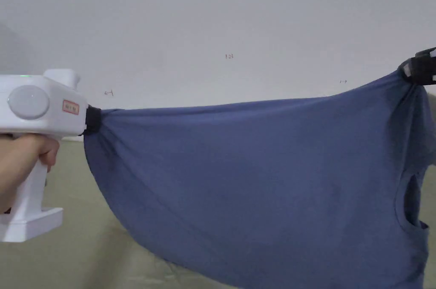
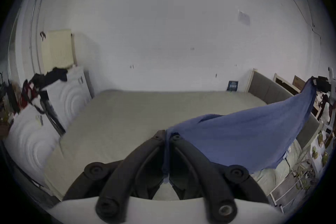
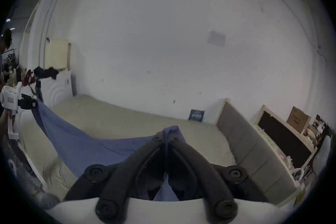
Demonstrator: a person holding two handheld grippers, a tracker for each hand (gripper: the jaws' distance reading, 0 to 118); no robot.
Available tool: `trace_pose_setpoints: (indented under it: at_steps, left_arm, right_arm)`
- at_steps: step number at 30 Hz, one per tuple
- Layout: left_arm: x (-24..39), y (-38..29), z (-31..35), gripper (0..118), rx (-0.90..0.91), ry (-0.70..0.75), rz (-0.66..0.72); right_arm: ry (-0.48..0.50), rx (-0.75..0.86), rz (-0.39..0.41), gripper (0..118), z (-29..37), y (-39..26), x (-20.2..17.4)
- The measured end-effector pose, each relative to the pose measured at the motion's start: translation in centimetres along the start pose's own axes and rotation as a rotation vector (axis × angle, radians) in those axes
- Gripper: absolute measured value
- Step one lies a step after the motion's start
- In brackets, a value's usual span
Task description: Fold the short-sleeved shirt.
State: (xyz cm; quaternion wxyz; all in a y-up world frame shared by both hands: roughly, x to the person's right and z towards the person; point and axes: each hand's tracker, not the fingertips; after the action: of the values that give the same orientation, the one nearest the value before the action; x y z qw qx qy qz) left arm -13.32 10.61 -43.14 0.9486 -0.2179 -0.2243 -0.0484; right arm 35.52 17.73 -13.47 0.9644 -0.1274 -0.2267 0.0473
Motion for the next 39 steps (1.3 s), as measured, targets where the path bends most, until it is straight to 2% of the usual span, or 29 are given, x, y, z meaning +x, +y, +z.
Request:
trace_pose_setpoints:
  at_steps: [4,7,11,23,29,39]
  left_arm:
    - [0.7,4.0,0.2,2,0.039,0.023,0.002]
    - [0.7,6.4,-0.4,2,0.04,0.037,0.015]
    - [0.6,9.0,-1.8,2,0.036,0.08,0.029]
    - [1.9,15.7,-8.2,2,0.08,0.167,-0.029]
    - [3.0,17.9,-13.0,2,0.091,0.235,-0.08]
    - [3.6,19.3,-20.7,2,0.113,0.26,-0.026]
  right_arm:
    - [-0.012,0.036,-0.049,2,-0.3,1.9,0.7]
    - [-0.023,0.043,-0.054,3,-1.6,3.0,0.6]
    - [-0.015,0.04,-0.108,3,-4.6,4.5,0.9]
    - [-0.062,0.027,-0.046,3,-15.4,9.9,0.4]
    - [-0.072,0.045,-0.06,3,-20.5,11.4,0.6]
    - [-0.107,0.064,-0.05,3,-27.7,13.1,-0.2]
